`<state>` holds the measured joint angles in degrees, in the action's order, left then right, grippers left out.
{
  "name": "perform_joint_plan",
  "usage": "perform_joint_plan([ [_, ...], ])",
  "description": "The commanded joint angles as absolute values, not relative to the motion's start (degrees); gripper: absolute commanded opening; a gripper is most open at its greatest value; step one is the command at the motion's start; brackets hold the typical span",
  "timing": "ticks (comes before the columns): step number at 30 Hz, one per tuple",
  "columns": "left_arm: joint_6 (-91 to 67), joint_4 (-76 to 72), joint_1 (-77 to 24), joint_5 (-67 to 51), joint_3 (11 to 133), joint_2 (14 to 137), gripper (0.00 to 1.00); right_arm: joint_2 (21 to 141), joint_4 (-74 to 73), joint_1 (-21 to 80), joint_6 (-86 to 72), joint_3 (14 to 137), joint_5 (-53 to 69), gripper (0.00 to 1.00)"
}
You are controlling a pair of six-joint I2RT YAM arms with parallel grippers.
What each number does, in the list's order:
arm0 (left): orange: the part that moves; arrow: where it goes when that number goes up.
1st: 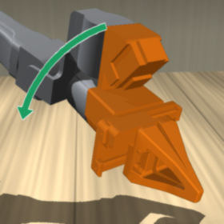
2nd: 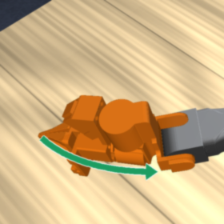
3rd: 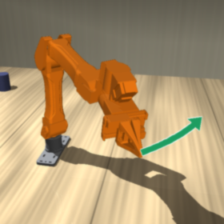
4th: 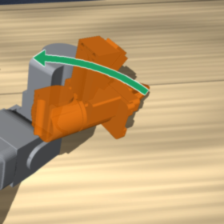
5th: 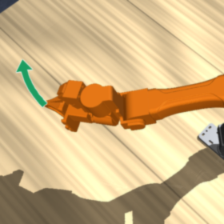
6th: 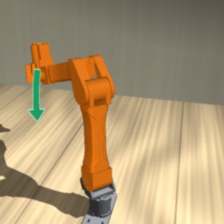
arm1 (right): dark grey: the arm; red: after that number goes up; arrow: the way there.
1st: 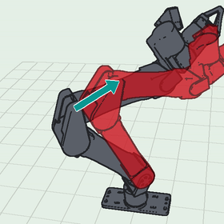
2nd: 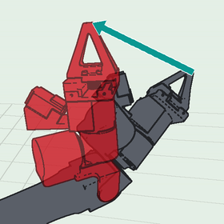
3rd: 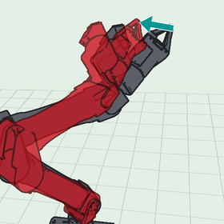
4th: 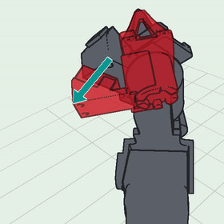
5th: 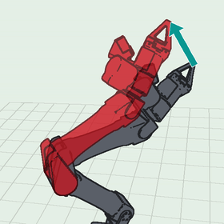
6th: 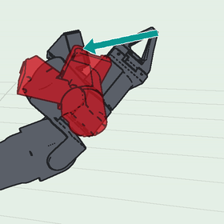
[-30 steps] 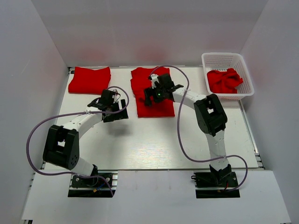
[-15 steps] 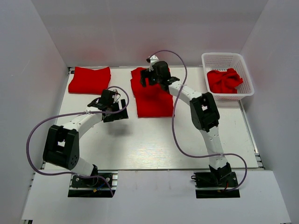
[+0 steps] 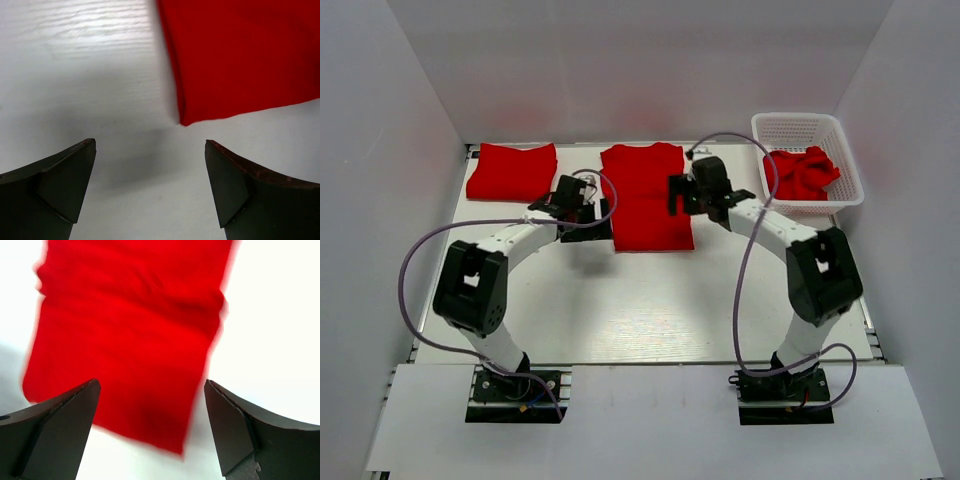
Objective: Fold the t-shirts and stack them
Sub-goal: Fold the folded rectangular tshirt in 1/3 of the way, then grab one side of the 2/3 rectangular tshirt with both arms
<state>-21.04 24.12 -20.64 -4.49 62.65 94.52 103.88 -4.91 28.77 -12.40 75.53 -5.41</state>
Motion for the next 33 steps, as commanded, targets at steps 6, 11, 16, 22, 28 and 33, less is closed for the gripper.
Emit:
perform_joint_plan([
  [6,-18.72,23.8,-25.58,-3.0,71.18,103.7,1.0,96.42,-12.03,26.11,-19.24,62.76,-7.47,0.9],
  [11,-18.72,26.54,-27.42,0.09,74.44,107.75,1.0,98.52,-12.66,26.1,-19.69,61.61,-5.02,0.9],
  [16,-19.34,26.54,-28.56,1.85,73.39,108.8,0.92,100.81,-13.62,26.1,-19.6,63.02,-3.08,0.9],
  [22,-19.34,26.02,-29.09,1.32,72.86,110.92,0.8,102.83,-11.87,26.19,-20.3,62.32,-0.53,0.8],
  [28,-19.34,26.02,-29.62,0.09,73.39,113.12,0.6,105.29,-10.81,26.19,-20.65,63.28,3.5,0.37],
  [33,-19.86,24.79,-29.62,-1.41,71.63,112.59,0.16,103.9,-8.53,26.28,-21.8,61.45,7.29,0.0],
])
